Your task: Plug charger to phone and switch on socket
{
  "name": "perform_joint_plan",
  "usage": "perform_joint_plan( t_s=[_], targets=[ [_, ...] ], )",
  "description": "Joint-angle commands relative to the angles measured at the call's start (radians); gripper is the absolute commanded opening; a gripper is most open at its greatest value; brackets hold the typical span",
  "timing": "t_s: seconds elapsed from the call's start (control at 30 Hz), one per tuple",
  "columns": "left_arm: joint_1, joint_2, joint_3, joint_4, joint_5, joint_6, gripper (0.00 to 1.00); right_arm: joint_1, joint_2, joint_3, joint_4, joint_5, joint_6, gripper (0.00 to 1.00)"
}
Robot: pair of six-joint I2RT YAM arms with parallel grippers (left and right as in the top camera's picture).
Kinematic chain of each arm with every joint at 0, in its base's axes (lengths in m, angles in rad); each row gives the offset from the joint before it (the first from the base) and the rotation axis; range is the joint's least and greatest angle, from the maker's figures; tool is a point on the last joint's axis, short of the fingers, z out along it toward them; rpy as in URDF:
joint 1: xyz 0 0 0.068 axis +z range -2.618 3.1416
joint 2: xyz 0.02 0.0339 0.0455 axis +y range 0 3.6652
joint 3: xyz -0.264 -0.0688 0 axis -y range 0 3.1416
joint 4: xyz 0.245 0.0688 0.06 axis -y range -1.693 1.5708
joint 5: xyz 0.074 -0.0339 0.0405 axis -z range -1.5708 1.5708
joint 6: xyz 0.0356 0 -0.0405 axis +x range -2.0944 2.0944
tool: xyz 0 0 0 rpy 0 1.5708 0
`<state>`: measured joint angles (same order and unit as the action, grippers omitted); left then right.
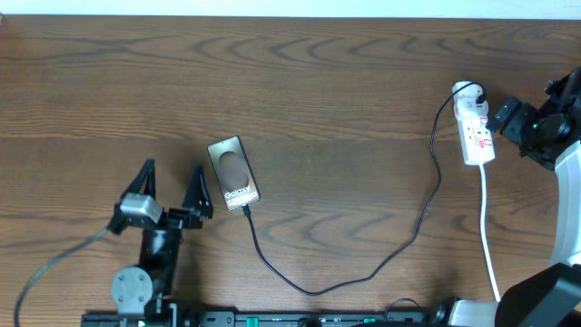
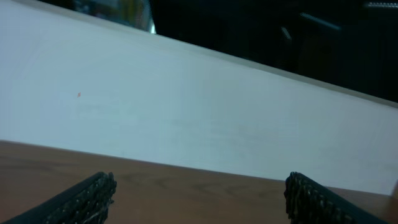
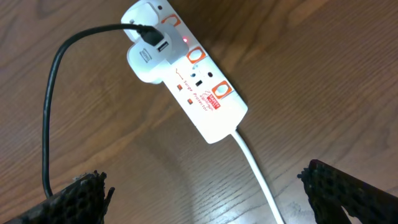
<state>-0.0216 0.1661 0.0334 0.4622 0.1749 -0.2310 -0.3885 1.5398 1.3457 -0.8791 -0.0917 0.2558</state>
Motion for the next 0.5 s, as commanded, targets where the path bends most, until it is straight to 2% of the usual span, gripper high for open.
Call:
perform_joint_plan(
  t_s=[0.0, 0.1, 0.27, 0.47],
  targets=[
    [0.005, -0.1, -0.029, -0.055, -0.056, 0.013, 0.89, 0.003, -0.003, 0.001, -0.003, 0.008, 0.01, 0.99],
    [0.005, -0.163, -0.029, -0.134, -0.075, 0.013, 0.89, 0.003, -0.003, 0.001, -0.003, 0.008, 0.01, 0.99],
    [0.006, -0.165, -0.029, -0.217, -0.146, 0.013, 0.89, 0.003, -0.003, 0.001, -0.003, 0.008, 0.01, 0.99],
    [0.039, -0.165, -0.029, -0.394, -0.187, 0.013, 0.89, 0.003, -0.003, 0.001, -0.003, 0.008, 0.01, 0.99]
  ],
)
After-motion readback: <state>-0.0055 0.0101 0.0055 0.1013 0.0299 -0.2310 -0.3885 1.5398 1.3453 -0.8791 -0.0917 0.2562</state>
